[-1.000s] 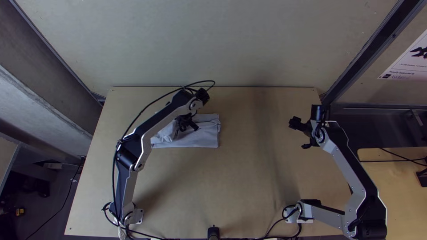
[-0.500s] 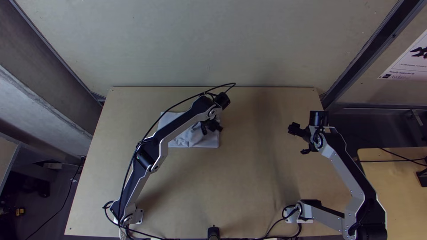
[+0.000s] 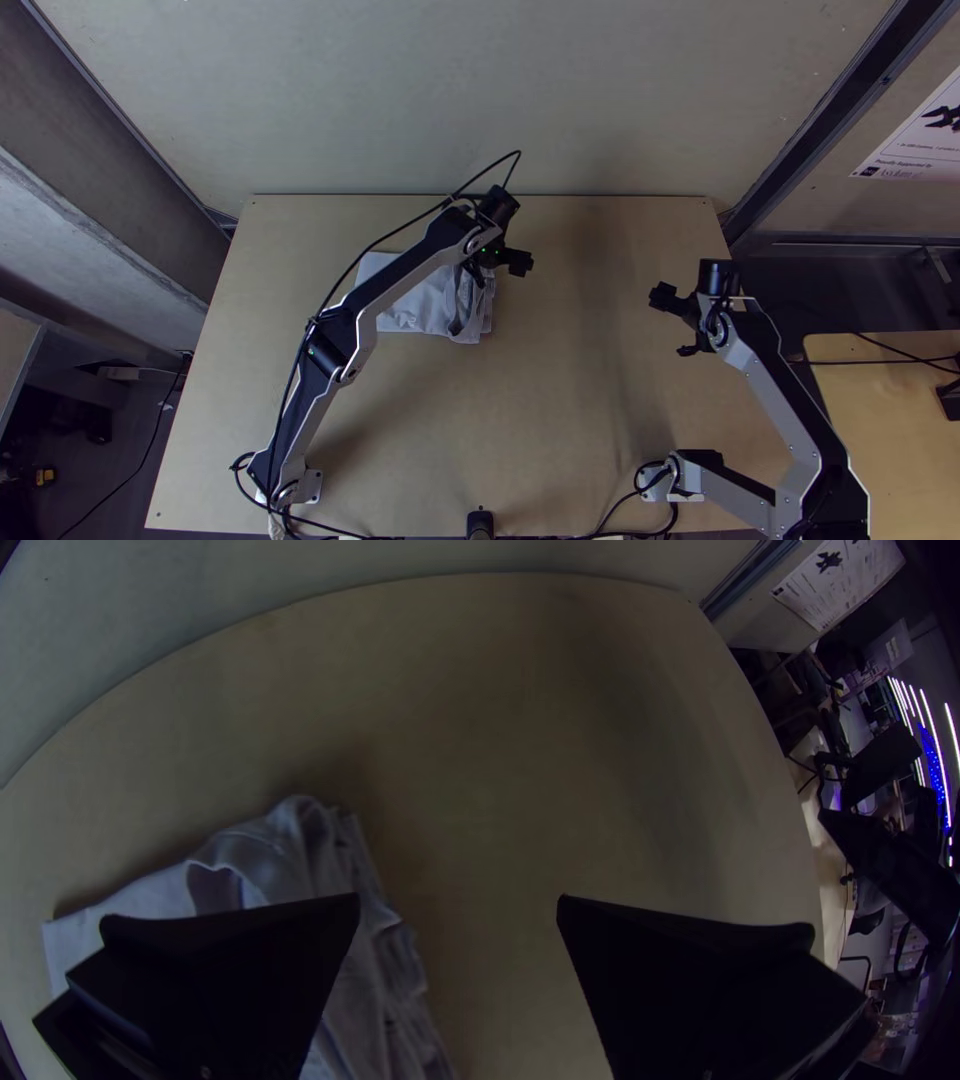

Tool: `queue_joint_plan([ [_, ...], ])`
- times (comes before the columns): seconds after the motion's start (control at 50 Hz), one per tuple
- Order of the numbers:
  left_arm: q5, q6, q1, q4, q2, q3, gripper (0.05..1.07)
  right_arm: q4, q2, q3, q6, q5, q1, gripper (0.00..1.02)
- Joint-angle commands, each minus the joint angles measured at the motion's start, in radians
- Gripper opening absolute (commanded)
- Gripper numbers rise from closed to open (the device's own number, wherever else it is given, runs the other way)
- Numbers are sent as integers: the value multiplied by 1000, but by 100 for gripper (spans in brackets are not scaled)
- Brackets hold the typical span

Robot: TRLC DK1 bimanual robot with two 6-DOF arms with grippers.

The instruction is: Fold the t-shirt

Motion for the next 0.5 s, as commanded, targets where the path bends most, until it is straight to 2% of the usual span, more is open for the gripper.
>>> queue_joint_plan([
  [0.0,6,37,36,-12,-109,-36,102,17,-28,65,-41,-5,-9,99],
  [0.22,6,115,144,-27,-293,-143,102,17,-34,258,-177,-5,3,99],
  [0.32,4,170,209,-30,-400,-201,102,17,-25,359,-245,-5,11,99],
  [0.48,-28,279,319,3,-592,-310,102,17,-6,530,-317,-5,40,99],
])
